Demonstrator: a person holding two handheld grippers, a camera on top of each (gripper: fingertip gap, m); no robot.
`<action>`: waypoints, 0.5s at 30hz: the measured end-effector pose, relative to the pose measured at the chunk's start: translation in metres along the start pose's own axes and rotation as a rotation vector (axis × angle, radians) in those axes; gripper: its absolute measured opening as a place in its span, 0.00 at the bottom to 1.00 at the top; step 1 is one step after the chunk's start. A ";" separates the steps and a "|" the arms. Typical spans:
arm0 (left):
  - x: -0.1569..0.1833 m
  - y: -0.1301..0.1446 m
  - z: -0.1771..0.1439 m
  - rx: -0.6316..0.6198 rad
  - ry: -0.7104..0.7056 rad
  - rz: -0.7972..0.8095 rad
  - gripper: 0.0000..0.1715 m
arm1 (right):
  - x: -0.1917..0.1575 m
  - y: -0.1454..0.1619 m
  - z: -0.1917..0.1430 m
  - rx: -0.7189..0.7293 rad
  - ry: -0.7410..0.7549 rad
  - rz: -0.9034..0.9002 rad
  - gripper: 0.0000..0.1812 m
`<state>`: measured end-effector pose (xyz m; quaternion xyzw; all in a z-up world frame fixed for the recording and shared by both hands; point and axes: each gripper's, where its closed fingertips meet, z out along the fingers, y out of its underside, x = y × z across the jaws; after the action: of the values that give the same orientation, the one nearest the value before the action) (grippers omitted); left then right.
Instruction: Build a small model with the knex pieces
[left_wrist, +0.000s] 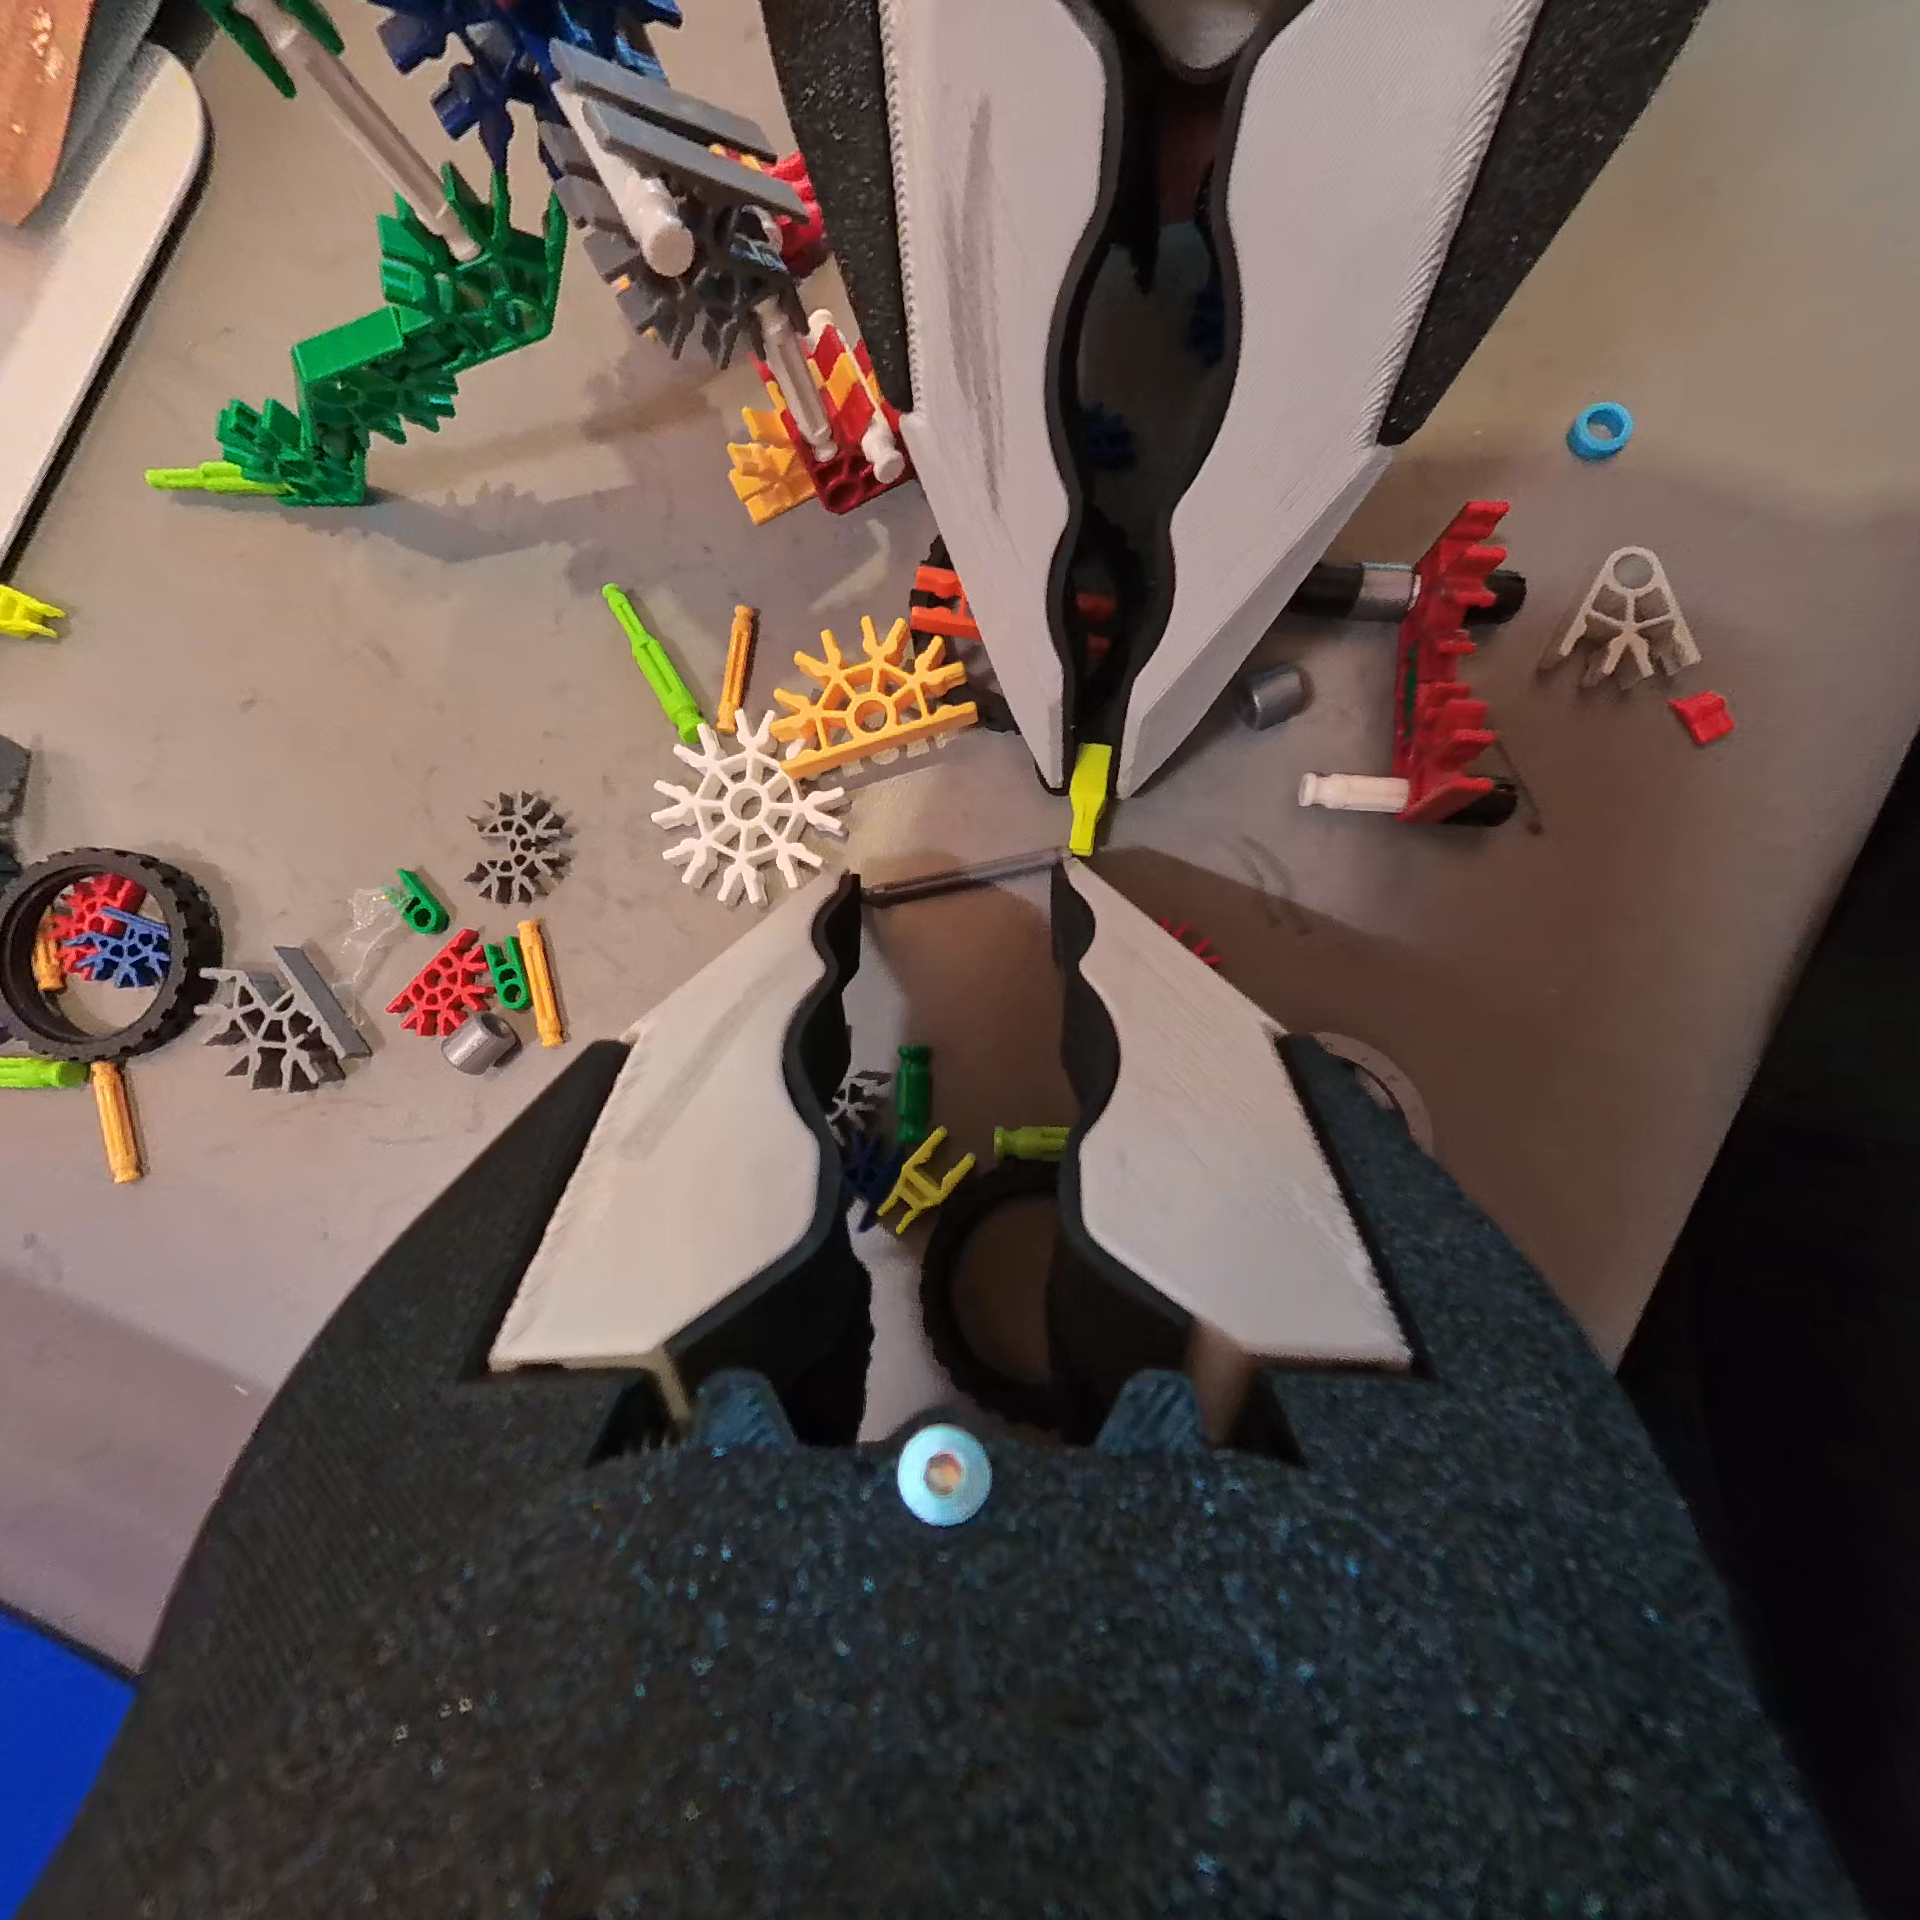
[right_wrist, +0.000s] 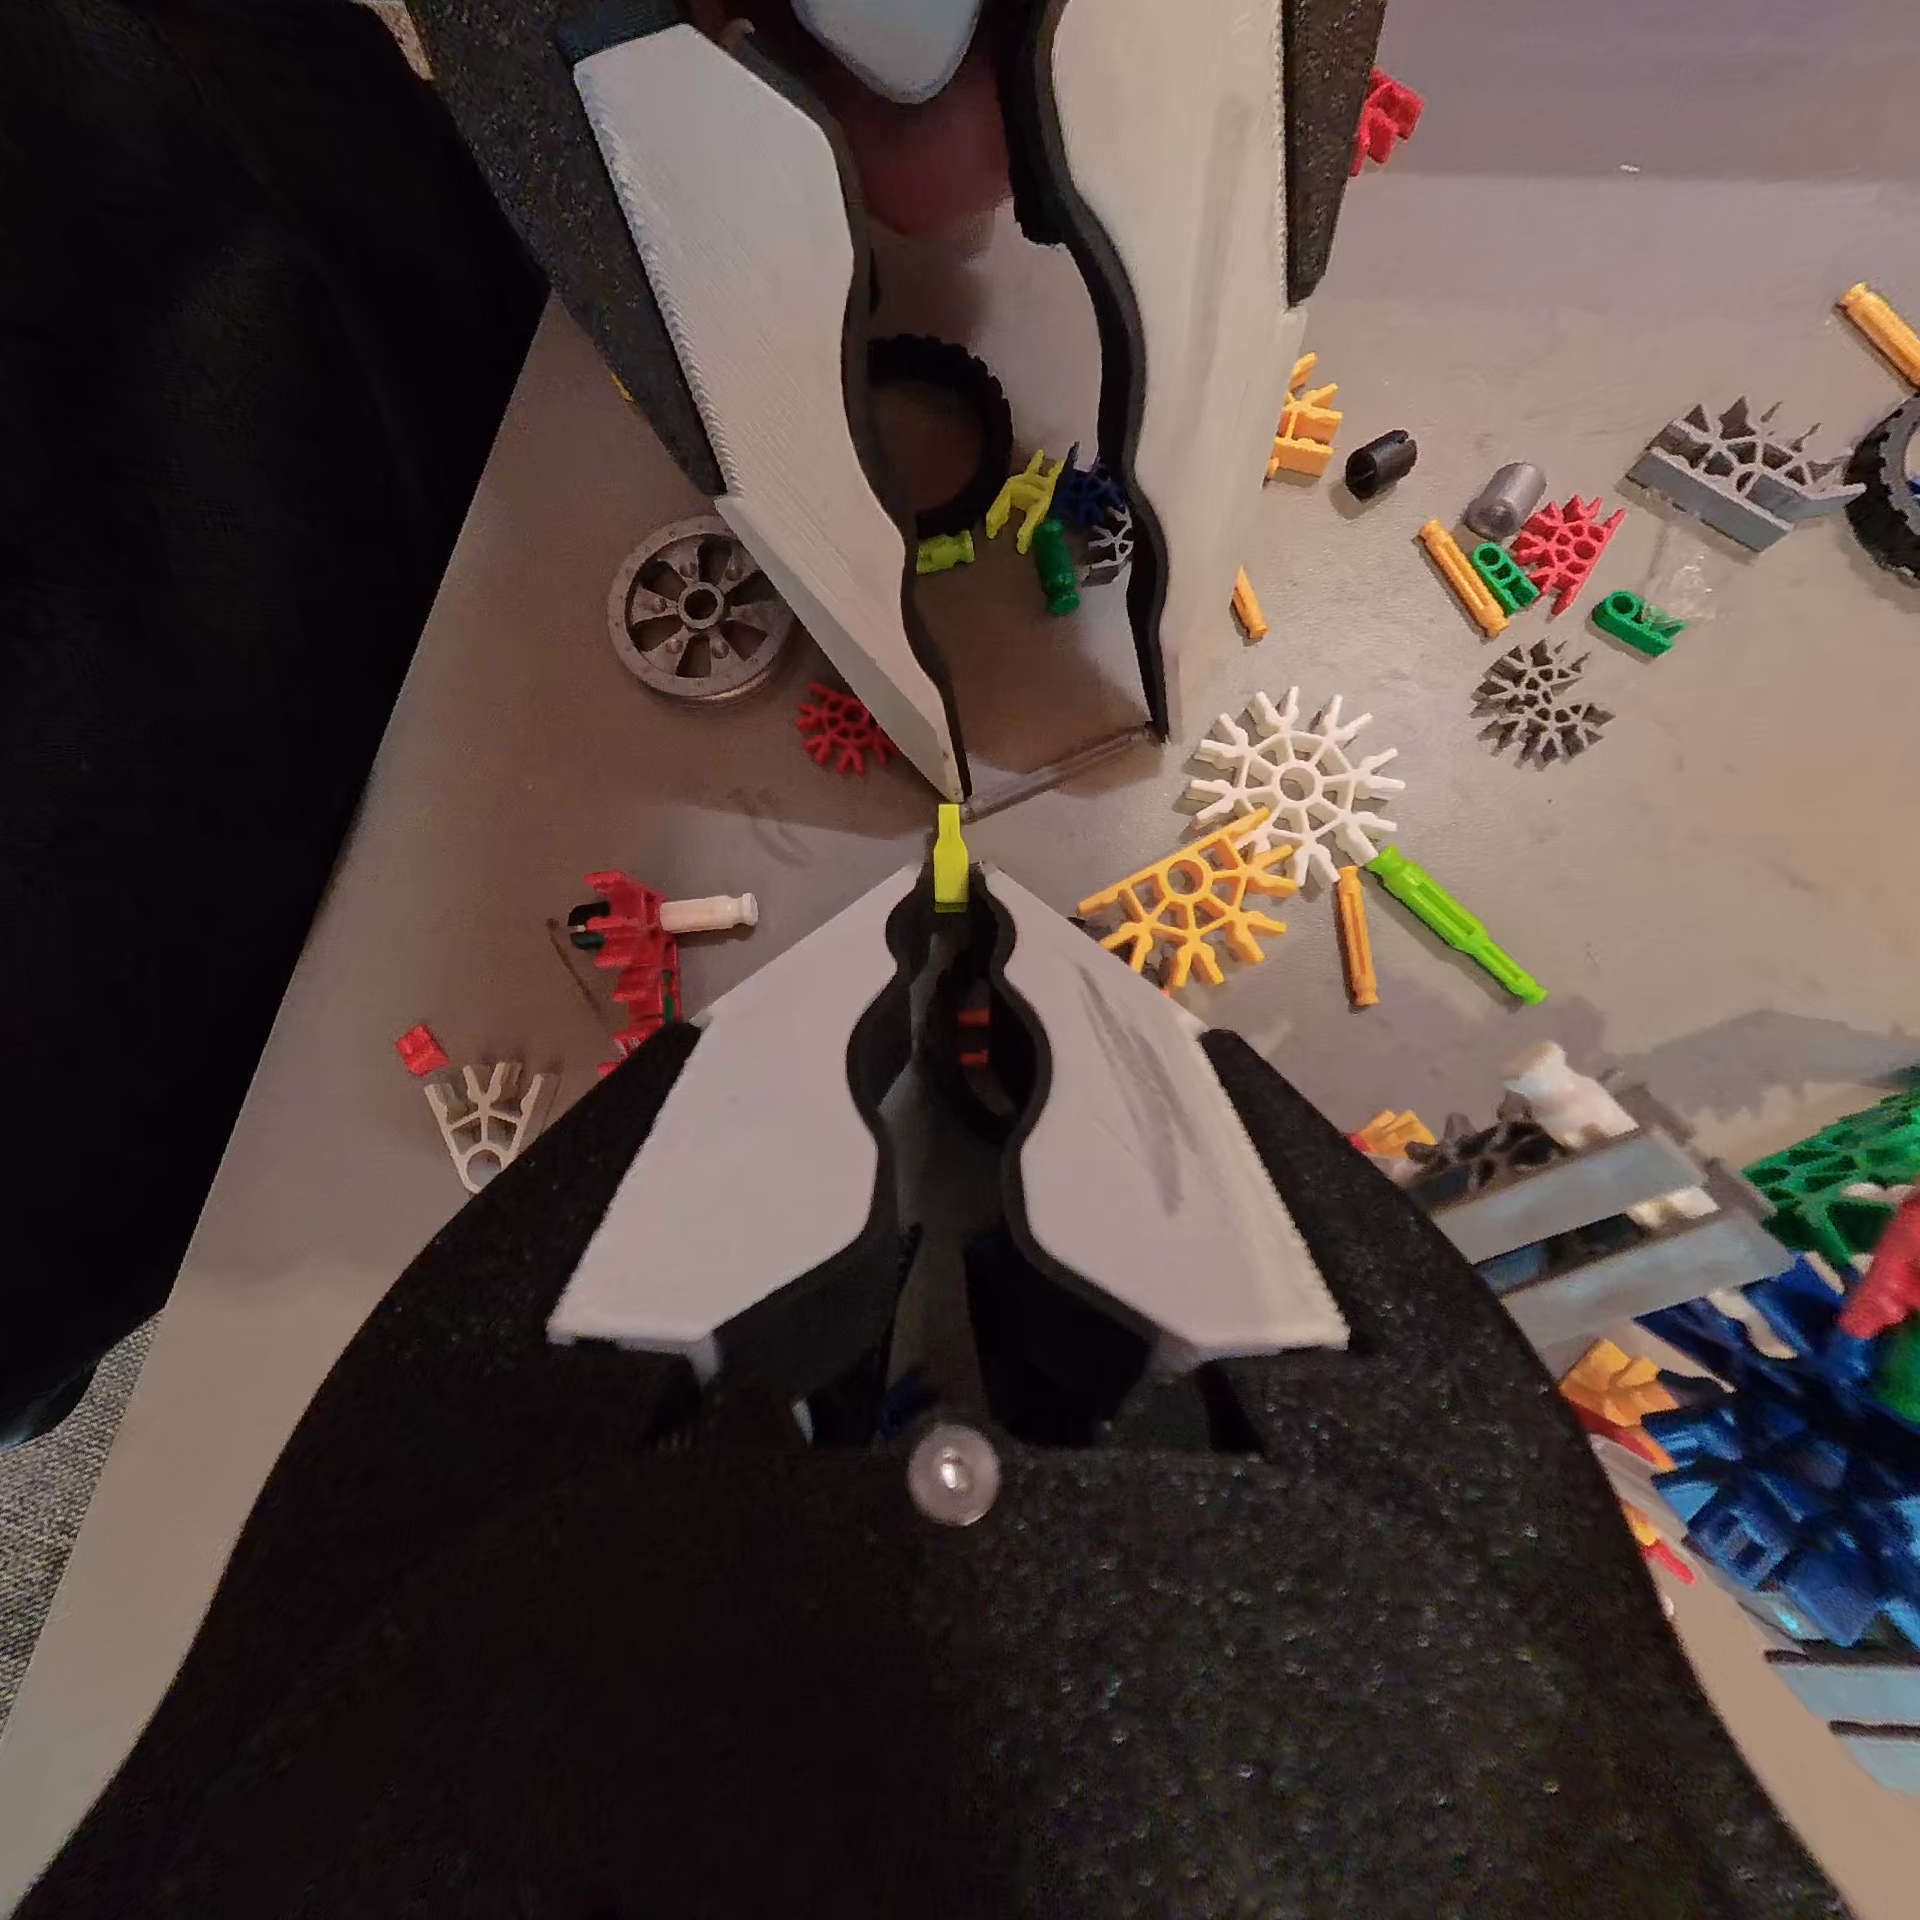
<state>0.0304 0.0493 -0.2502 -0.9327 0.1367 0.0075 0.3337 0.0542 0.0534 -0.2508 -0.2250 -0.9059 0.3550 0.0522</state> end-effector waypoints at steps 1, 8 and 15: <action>0.000 0.000 0.000 0.000 0.002 0.002 0.20 | 0.000 0.000 0.000 -0.001 0.000 -0.001 0.03; 0.000 -0.002 0.001 0.011 0.023 0.036 0.21 | 0.001 0.000 -0.002 -0.006 0.002 -0.007 0.03; 0.000 -0.003 0.002 0.014 0.030 0.022 0.24 | 0.005 0.000 -0.008 0.000 -0.002 0.004 0.03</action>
<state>0.0310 0.0524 -0.2501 -0.9287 0.1519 -0.0037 0.3382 0.0515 0.0607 -0.2454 -0.2267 -0.9055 0.3552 0.0507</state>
